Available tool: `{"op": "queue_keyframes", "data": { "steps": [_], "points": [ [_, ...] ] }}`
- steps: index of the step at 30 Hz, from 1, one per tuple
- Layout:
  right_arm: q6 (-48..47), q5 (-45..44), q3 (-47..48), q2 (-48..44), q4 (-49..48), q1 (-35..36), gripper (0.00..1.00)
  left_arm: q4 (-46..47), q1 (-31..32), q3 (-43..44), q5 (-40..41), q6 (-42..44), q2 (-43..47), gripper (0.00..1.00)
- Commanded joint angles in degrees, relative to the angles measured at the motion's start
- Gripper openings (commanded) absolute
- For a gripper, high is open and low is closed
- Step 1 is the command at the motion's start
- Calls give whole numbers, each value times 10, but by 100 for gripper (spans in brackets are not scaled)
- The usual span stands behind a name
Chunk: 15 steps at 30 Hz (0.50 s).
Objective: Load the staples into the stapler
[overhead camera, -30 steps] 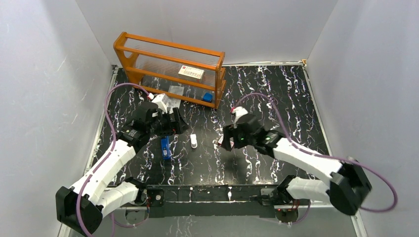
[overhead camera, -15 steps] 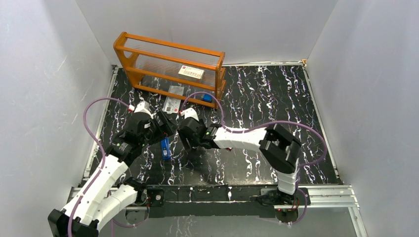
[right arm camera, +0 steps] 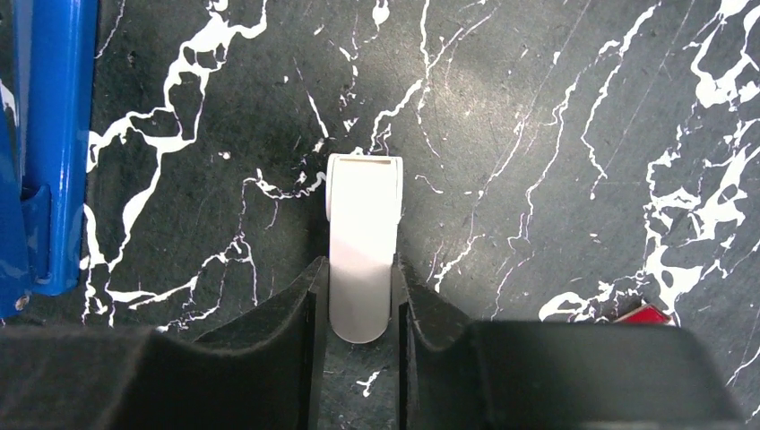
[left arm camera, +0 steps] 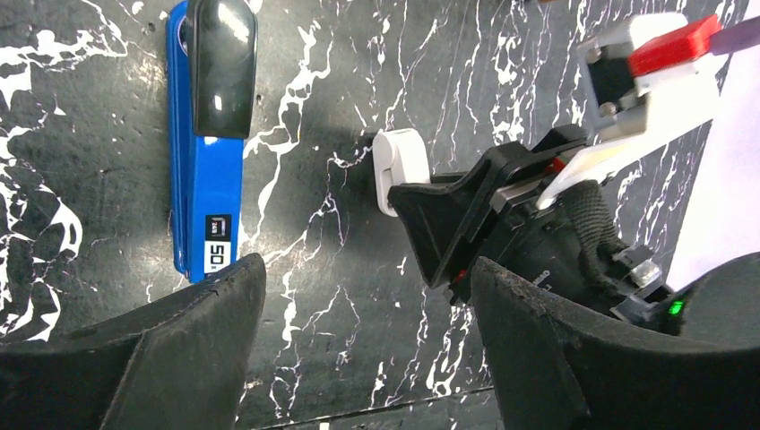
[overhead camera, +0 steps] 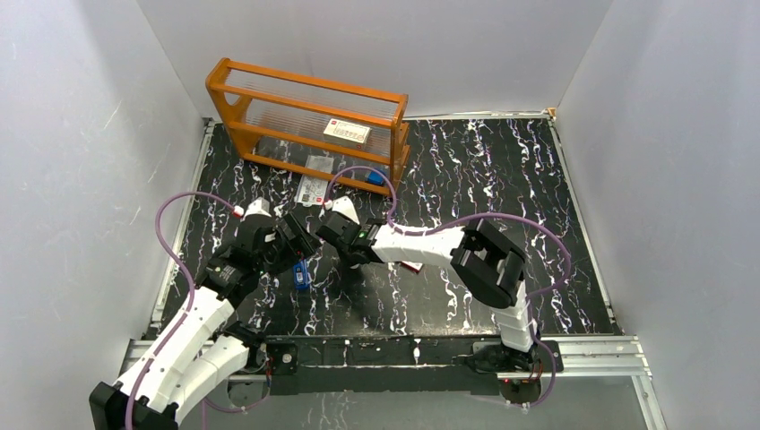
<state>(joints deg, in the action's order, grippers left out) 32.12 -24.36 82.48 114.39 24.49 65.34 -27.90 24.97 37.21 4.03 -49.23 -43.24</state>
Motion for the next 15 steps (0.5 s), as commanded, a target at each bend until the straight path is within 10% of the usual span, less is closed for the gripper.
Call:
{"op": "queue_keyframes", "data": {
  "steps": [1,15],
  "points": [
    [31,-1,22,-9,39,2,27,8,2,-10,-26,-5,2,82],
    [38,351,-248,-260,-220,-144,25,157,2,-64,-235,-15,-16,89]
  ]
}}
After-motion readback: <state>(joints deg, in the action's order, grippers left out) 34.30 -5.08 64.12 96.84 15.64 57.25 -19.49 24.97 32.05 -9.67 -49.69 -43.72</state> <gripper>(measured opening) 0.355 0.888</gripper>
